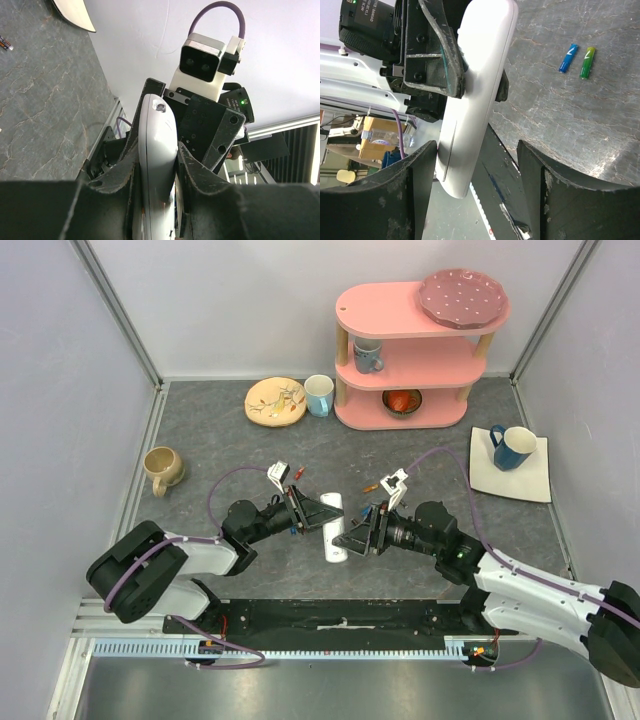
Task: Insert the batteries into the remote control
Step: Load the battery cover into the remote control.
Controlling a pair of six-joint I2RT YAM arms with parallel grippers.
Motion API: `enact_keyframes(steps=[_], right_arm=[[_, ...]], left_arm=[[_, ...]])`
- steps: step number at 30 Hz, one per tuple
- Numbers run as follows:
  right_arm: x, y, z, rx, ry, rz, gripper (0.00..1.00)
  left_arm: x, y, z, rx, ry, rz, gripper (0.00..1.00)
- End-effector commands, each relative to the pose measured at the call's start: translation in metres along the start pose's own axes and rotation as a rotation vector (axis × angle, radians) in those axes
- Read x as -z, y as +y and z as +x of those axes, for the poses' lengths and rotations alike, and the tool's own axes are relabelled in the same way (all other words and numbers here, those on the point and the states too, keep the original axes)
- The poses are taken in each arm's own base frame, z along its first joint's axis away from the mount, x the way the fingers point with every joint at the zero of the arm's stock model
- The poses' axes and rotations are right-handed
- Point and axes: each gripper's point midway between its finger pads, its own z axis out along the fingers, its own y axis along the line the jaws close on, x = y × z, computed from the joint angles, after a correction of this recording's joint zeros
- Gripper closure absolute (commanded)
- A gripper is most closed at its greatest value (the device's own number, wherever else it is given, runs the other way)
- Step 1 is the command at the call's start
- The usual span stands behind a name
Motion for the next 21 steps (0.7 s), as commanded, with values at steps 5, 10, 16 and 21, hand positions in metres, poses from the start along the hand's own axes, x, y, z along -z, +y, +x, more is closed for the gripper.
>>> enact_keyframes(steps=[5, 10, 16, 21], right_arm=[[-0.003, 0.005, -0.004, -0.011, -0.024, -0.040, 0.30], [-0.003, 0.005, -0.005, -0.013, -0.027, -0.039, 0.35], [-0.005, 0.005, -0.003, -0.026, -0.018, -0.054, 0.44], [-0.006, 0.016, -0.006, -0.051, -0.032, -0.114, 0.32]], left_arm=[[0.002, -0.070, -0.007, -0.105, -0.022, 0.258, 0.98], [0.002, -0.071, -0.005, -0.103, -0.019, 0.261, 0.98], [0.001, -0.071, -0.005, -0.104, -0.020, 0.261, 0.98], [0.001, -0.069, -0.005, -0.106, -0.019, 0.254, 0.98]])
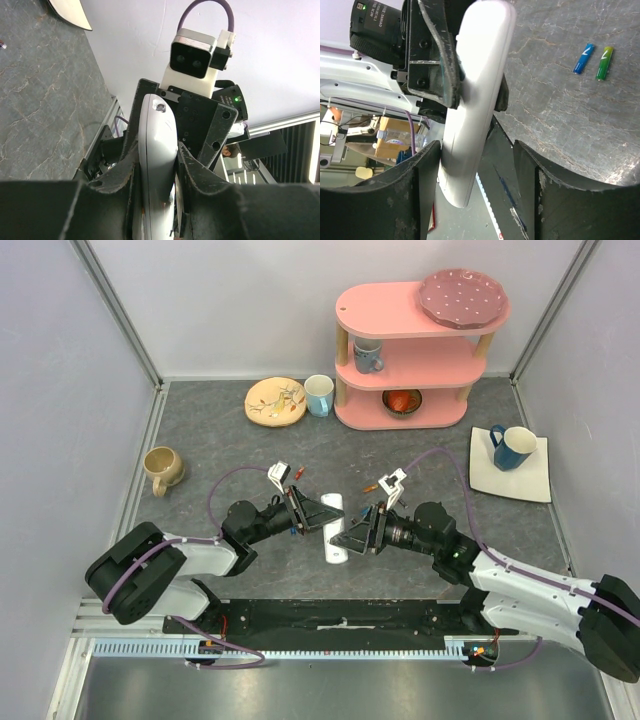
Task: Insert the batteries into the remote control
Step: Load the battery cover into the remote control.
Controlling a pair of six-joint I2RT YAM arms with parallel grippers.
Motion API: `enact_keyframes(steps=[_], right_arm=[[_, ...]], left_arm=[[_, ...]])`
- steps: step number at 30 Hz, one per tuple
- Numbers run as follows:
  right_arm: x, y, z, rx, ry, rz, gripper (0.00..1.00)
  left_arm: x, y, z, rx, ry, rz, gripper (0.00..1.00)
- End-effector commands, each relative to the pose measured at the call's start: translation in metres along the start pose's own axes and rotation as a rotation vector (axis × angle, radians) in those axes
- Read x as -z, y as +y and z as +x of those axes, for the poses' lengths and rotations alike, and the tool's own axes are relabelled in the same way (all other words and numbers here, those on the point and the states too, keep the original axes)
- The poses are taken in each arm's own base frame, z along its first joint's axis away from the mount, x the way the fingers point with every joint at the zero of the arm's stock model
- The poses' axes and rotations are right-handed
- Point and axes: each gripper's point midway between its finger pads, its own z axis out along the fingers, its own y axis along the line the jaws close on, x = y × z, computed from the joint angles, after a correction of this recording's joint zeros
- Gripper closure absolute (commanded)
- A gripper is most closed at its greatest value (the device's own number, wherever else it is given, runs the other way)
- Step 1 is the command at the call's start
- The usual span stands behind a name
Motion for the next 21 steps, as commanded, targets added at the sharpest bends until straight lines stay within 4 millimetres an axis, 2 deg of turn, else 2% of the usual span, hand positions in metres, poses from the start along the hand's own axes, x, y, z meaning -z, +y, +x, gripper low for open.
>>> enact_keyframes(steps=[1, 5, 8, 12, 15, 20, 21], right_arm=[[-0.001, 0.012, -0.005, -0.017, -0.023, -0.067, 0.32], [-0.003, 0.012, -0.005, -0.014, -0.011, -0.068, 0.38], [-0.004, 0.009, -0.004, -0.019, -0.010, -0.060, 0.46], [-0.004, 0.006, -0.002, -0.033, -0.015, -0.051, 0.62], [-0.004, 0.002, -0.002, -0.039, -0.019, -0.036, 0.70], [-0.004, 0.004, -0.004, -0.038, -0.024, -0.043, 0.72], [-0.004, 0.006, -0.004, -0.050, -0.025, -0.050, 0.64]], left_arm=[[0.000, -0.065, -0.008, -0.103, -0.028, 0.242, 0.98], [-0.001, -0.065, -0.007, -0.104, -0.026, 0.243, 0.98], [-0.002, -0.067, -0.007, -0.106, -0.024, 0.248, 0.98], [-0.002, -0.070, -0.006, -0.110, -0.020, 0.255, 0.98], [-0.002, -0.070, -0.004, -0.109, -0.017, 0.253, 0.98], [-0.002, -0.070, -0.004, -0.111, -0.016, 0.252, 0.98], [-0.002, -0.069, -0.004, -0.113, -0.016, 0.251, 0.98]])
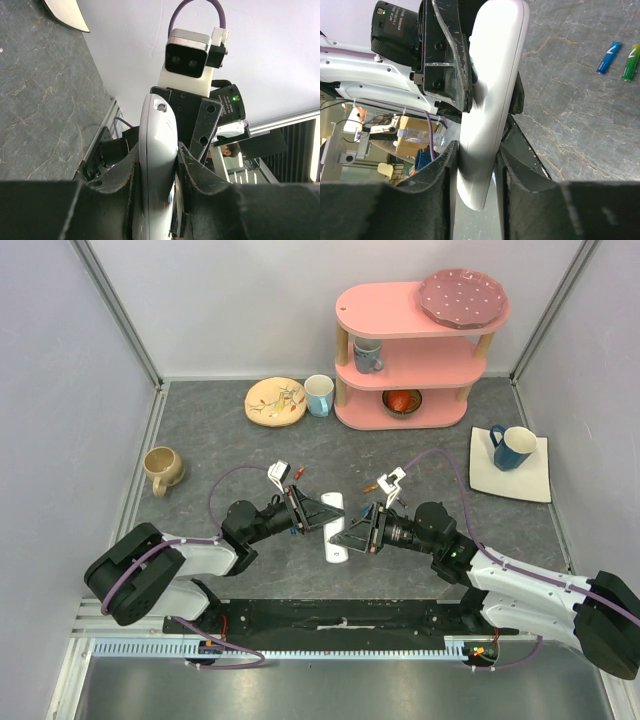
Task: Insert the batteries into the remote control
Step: Load the battery cover into the remote control.
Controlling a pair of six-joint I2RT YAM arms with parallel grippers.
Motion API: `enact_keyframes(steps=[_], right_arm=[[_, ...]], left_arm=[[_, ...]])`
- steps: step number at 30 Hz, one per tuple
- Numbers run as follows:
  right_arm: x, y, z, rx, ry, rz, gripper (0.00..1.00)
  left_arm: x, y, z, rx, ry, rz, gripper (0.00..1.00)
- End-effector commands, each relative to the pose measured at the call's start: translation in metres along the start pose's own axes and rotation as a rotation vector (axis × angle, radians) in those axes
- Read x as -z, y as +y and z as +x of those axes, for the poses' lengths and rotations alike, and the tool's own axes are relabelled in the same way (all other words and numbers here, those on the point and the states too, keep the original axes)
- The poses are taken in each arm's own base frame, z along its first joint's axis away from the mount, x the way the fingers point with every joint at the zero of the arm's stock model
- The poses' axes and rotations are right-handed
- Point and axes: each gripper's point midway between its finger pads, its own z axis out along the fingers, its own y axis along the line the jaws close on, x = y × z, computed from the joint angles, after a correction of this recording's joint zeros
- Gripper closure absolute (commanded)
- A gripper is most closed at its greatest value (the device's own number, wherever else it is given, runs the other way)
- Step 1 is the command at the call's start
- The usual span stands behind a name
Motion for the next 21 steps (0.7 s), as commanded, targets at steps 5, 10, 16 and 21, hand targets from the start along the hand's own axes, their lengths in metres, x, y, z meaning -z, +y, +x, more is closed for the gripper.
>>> enact_keyframes(steps=[5, 10, 16, 21], right_arm=[[-0.001, 0.011, -0.008, -0.024, -0.040, -0.058, 0.42], [-0.001, 0.013, -0.004, -0.047, -0.023, -0.076, 0.44], [-0.001, 0.013, -0.001, -0.059, -0.013, -0.087, 0.60], [-0.003, 0.014, 0.000, -0.072, -0.006, -0.106, 0.81]], left_arm=[[-0.001, -0.062, -0.005, -0.115, -0.024, 0.229, 0.98], [-0.003, -0.066, -0.008, -0.124, -0.034, 0.235, 0.98], [-0.007, -0.074, -0.011, -0.144, -0.033, 0.250, 0.98], [-0.008, -0.075, -0.011, -0.151, -0.033, 0.249, 0.98]])
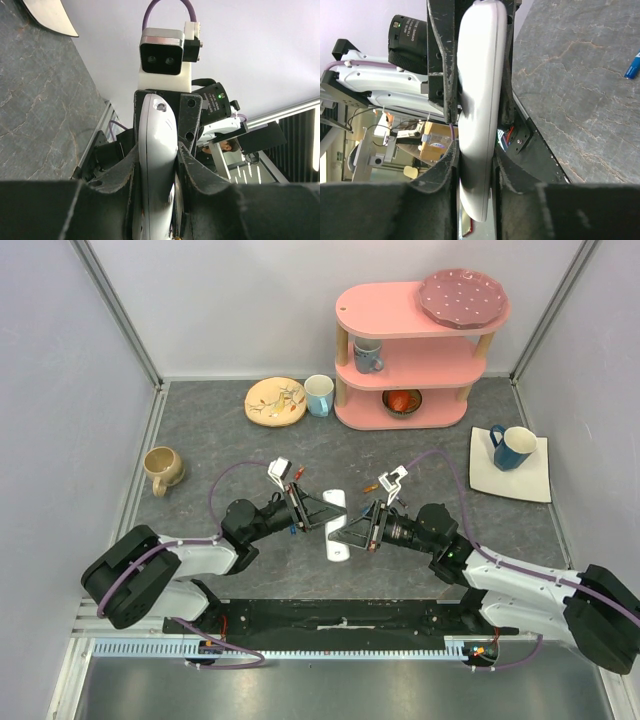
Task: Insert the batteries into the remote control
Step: Load the battery cover into the remote control, then turn over the remote control at the center of the board.
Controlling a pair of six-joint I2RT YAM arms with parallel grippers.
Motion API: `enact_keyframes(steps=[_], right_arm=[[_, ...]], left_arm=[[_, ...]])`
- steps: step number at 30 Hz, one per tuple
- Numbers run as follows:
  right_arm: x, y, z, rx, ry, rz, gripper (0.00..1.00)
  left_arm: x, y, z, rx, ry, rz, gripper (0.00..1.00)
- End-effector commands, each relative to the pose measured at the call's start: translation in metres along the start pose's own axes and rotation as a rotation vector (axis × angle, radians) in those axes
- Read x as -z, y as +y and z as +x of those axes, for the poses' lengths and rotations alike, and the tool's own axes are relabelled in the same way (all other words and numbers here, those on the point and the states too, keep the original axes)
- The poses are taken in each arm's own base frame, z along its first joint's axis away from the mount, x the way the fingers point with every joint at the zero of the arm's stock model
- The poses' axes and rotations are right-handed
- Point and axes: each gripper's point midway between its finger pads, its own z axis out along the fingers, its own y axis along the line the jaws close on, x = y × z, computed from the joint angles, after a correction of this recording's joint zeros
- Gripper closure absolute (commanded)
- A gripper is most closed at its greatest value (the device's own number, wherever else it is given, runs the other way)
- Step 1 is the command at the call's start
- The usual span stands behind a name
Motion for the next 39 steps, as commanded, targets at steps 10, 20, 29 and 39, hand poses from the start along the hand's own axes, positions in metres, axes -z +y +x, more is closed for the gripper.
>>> enact_keyframes(steps=[10, 20, 29, 39], right_arm=[[0.002, 0.012, 0.001, 0.072, 0.027, -0.043, 1.00], [0.013, 0.027, -0.011, 0.196, 0.018, 0.001, 1.00], [0.133, -0.087, -0.123, 0.602, -0.061, 1.333, 1.00], [0.194, -0.162, -0.162, 0.679, 0.133, 1.908, 1.00]], left_arm=[[-0.006, -0.045, -0.012, -0.094, -0.032, 0.149, 0.73], [-0.004, -0.029, -0.037, -0.062, -0.082, 0.075, 0.09], [0.042, 0.038, -0.065, -0.070, -0.183, -0.317, 0.03], [0.080, 0.044, -0.055, -0.186, -0.205, -0.474, 0.09]])
